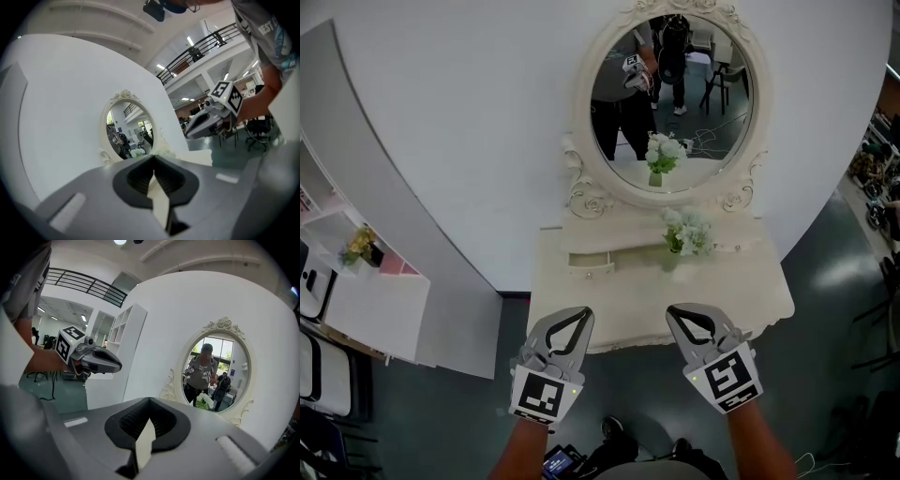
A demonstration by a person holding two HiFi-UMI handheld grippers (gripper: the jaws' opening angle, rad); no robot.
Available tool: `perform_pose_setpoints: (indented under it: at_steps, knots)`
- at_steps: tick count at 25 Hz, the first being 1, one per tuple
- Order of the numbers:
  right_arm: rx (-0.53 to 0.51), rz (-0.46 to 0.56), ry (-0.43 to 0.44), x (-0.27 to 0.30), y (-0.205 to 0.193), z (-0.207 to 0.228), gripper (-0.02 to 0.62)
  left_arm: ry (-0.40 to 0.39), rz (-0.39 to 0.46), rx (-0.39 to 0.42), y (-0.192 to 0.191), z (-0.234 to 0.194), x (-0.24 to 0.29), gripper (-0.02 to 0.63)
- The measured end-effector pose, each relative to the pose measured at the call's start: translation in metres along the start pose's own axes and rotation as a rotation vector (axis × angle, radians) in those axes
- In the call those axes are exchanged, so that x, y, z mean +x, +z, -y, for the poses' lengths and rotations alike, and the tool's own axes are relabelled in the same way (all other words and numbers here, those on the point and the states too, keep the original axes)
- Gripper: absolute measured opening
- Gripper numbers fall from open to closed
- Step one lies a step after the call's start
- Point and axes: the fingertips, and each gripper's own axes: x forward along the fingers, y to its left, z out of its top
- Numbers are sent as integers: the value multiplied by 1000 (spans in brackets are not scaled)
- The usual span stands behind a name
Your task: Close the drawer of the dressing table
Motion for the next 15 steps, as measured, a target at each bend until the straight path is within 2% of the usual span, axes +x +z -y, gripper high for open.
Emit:
perform_pose_setpoints:
  at_steps: [6, 15]
  knots:
    - [-11, 2, -24, 14, 17, -5, 2, -14, 22, -4, -7, -20, -3, 3]
    - [-45, 4, 14, 38, 26, -7, 2, 32, 17, -12, -15, -46, -8, 3]
